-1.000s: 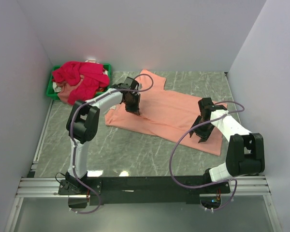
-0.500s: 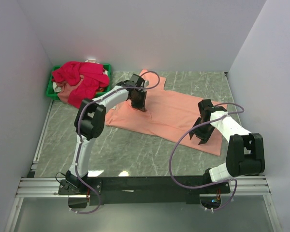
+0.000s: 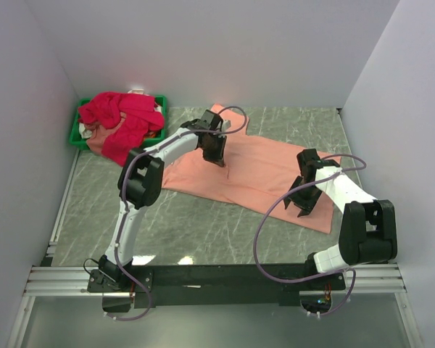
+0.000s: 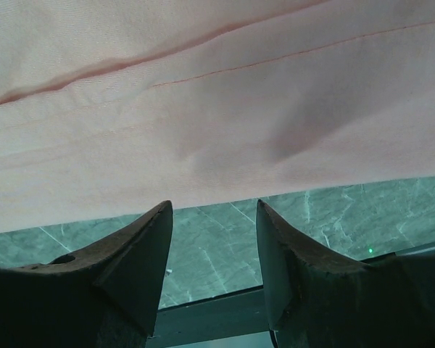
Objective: Fold and stack the t-shirts
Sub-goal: Fold the tshirt
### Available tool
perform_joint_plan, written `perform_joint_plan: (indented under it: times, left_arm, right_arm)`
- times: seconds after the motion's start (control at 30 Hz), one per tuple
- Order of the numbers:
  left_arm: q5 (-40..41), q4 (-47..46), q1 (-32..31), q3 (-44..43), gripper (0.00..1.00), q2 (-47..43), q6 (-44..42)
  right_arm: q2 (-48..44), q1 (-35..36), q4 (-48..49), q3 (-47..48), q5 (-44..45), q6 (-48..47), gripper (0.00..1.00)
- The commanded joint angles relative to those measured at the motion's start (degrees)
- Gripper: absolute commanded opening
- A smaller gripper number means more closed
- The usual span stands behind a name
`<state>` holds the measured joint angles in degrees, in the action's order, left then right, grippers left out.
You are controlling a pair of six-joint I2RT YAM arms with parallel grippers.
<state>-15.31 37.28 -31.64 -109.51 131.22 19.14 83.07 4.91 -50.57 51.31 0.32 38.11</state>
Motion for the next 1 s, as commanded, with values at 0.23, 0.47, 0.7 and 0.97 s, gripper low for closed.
perform_joint_plan:
  times: [0.23,0.47,0.7,0.97]
  left_arm:
    - [-2.79,-0.98,-0.53,-5.27,0.3,1.76,0.11]
    - [-2.62,-1.15,-0.36,-8.79,0.69,-1.31,3.36]
    - [0.45,-4.4,3.5,6.48,0.76,-14.03,4.42]
    - [3.35,-10.38,8.7,31.7,0.78,-22.32,4.15]
  right_arm:
    - [-0.01,0.37,0.47,0.9,-0.14,0.56,0.57]
    - [-0.71,0.37,-0.41,2.65,0.56,-0.22,0.57]
    - [0.51,0.19,0.47,0.81,2.14,-0.32,0.58]
    - [6.13,0.19,2.31,2.12,4.07,-0.75,0.58]
